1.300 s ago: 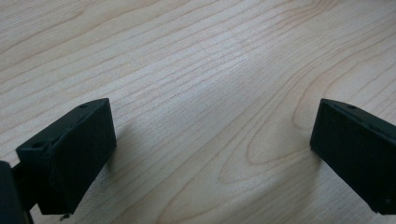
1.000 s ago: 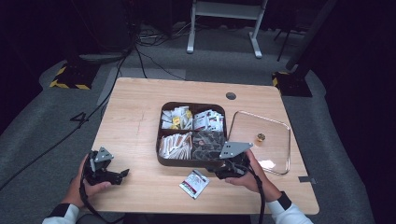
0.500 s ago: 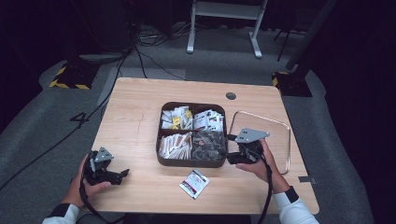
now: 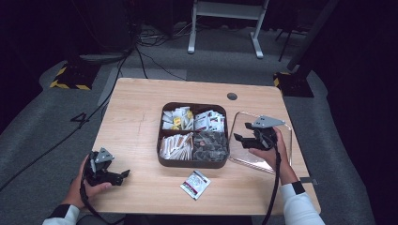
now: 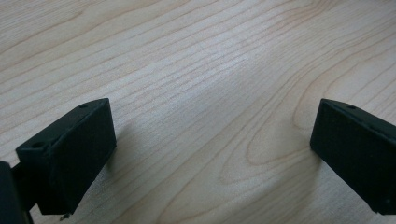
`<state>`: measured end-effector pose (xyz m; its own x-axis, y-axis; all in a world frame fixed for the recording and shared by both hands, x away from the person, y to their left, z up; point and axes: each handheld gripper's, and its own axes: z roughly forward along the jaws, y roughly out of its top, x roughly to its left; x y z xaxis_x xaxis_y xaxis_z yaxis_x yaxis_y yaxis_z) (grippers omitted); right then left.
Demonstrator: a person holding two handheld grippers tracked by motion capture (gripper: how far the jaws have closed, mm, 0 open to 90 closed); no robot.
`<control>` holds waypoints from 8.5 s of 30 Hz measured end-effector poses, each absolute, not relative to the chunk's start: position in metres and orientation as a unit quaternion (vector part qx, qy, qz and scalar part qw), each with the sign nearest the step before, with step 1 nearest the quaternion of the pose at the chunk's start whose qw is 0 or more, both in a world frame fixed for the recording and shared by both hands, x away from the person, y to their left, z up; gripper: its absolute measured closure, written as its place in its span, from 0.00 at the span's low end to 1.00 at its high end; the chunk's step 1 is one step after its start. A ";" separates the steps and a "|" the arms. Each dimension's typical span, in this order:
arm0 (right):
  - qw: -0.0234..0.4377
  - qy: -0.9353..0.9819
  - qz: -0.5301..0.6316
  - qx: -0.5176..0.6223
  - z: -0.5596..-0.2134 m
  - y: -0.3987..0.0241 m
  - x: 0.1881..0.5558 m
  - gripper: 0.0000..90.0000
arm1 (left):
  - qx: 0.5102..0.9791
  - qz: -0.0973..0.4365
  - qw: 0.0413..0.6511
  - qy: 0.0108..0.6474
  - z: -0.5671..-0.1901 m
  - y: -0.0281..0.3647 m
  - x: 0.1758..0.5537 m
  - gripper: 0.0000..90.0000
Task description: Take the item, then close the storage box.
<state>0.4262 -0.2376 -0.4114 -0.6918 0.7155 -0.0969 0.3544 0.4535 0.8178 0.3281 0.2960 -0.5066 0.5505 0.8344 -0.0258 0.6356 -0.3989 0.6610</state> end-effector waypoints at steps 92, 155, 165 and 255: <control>0.192 0.802 0.339 0.454 -0.477 -0.332 0.465 0.66 | 0.821 0.160 0.317 0.447 -0.507 0.298 0.327 0.01; 0.225 0.792 0.402 0.400 -0.413 -0.278 0.436 0.66 | 0.820 0.161 0.317 0.449 -0.507 0.297 0.327 0.01; 0.214 0.803 0.404 0.382 -0.411 -0.246 0.439 0.66 | 0.820 0.161 0.317 0.449 -0.507 0.297 0.327 0.01; 0.133 0.863 0.382 0.303 -0.441 -0.079 0.479 0.36 | 0.820 0.160 0.317 0.449 -0.507 0.297 0.327 0.01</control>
<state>0.4795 -0.0790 -0.4410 -0.7807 0.6249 0.0034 0.4222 0.5235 0.7400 0.3270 0.2973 -0.5068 0.5451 0.8381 -0.0218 0.6344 -0.3954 0.6642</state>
